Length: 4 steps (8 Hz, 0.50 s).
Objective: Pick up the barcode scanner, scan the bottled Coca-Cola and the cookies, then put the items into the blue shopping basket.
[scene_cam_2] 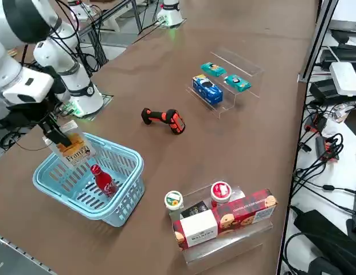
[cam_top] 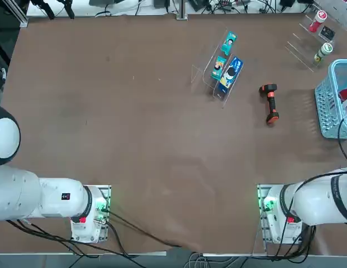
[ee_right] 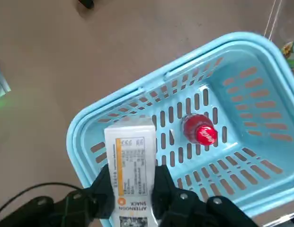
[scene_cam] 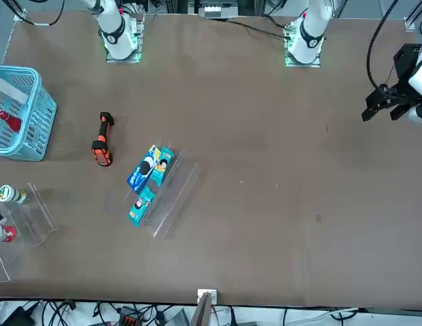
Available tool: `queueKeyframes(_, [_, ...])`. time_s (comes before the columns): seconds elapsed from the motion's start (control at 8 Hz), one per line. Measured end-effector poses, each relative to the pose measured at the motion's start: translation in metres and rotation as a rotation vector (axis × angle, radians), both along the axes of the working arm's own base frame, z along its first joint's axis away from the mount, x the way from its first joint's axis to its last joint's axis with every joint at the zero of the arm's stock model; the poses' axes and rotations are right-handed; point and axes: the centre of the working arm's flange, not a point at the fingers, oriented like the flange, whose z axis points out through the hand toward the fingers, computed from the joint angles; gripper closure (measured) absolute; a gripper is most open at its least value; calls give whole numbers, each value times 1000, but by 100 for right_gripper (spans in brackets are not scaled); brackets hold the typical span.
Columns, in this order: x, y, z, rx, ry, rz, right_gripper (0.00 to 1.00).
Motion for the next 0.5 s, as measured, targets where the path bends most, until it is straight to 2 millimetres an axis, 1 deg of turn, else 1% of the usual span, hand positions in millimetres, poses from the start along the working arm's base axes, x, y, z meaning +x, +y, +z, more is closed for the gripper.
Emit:
queueKeyframes(0.12, [-7,-1,-11,3,-17,2,62])
queueKeyframes(0.25, [-10,0,-19,2,-28,4,62])
queueKeyframes(0.5, [-11,4,-33,-6,-37,3,62])
